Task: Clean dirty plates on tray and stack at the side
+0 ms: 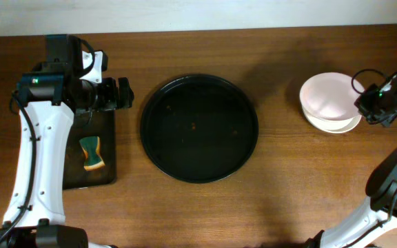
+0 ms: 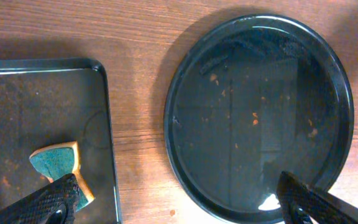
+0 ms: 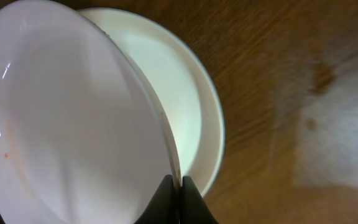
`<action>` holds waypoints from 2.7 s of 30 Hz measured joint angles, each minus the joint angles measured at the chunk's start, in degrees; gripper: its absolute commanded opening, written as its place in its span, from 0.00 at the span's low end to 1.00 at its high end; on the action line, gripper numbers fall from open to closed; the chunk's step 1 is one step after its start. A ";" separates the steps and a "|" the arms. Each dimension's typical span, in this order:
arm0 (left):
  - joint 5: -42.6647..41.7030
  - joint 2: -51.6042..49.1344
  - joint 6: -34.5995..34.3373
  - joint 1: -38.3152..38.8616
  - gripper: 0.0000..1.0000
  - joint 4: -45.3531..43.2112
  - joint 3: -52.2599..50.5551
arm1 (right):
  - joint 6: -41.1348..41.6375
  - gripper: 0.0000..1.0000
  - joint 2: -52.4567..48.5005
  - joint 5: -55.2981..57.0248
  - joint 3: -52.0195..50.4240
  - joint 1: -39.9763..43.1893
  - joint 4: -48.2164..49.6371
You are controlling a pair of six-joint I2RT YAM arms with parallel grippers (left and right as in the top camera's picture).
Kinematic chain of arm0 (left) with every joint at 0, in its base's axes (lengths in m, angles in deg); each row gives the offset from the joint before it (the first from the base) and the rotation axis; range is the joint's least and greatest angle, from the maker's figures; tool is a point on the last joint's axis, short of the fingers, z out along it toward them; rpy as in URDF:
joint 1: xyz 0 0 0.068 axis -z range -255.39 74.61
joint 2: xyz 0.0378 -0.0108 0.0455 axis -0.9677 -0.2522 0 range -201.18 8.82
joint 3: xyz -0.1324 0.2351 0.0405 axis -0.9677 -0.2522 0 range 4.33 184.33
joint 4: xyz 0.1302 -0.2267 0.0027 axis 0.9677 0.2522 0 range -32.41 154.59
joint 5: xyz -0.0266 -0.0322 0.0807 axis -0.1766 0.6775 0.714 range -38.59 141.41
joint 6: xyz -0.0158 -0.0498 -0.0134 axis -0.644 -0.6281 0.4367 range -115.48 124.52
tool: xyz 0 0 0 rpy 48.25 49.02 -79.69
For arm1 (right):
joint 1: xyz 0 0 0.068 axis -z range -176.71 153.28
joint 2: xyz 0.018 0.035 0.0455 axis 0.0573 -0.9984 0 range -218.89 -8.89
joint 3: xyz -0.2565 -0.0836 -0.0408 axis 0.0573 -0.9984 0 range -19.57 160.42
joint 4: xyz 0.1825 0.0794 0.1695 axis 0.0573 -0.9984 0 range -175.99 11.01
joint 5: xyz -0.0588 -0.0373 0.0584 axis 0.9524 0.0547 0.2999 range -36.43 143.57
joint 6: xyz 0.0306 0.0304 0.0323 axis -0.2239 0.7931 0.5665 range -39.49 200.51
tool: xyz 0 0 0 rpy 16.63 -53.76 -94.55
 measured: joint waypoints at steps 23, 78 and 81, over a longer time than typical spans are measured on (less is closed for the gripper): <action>0.33 15.30 0.66 0.00 0.99 3.19 0.00 | -12.68 0.76 43.85 -14.14 0.02 -23.04 -16.55; 9.16 42.05 0.85 0.00 0.99 30.10 0.83 | -25.92 0.99 113.39 2.89 -87.91 -27.34 45.55; 9.16 42.05 0.85 0.00 0.99 30.10 0.83 | -25.94 0.99 113.42 2.89 -90.16 -27.34 47.63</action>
